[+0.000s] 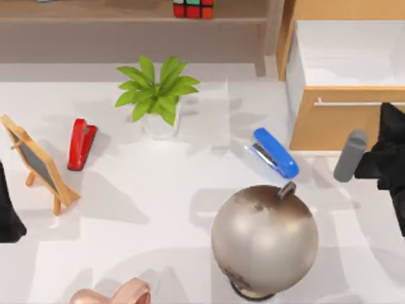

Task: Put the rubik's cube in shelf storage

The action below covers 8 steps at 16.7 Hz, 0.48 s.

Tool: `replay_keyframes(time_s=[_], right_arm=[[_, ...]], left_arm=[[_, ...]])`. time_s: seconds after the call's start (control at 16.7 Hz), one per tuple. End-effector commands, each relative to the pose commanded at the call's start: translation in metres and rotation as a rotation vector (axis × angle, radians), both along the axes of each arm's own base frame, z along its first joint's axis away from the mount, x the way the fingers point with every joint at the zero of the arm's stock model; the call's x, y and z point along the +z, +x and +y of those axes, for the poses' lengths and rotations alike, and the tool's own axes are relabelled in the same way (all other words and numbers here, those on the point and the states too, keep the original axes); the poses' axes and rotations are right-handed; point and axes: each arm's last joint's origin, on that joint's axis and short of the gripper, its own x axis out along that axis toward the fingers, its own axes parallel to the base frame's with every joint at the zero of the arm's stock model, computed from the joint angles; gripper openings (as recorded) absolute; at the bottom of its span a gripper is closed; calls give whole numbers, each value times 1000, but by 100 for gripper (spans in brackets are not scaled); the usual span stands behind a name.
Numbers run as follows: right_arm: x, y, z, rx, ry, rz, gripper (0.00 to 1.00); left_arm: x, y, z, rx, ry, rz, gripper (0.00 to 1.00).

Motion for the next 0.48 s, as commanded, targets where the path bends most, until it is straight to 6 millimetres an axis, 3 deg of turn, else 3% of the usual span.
replay_keyframes(time_s=[0.48], right_arm=[[-3,31,0,0,-6,14,0]], left_arm=[[0,0,0,0,0,0,100]])
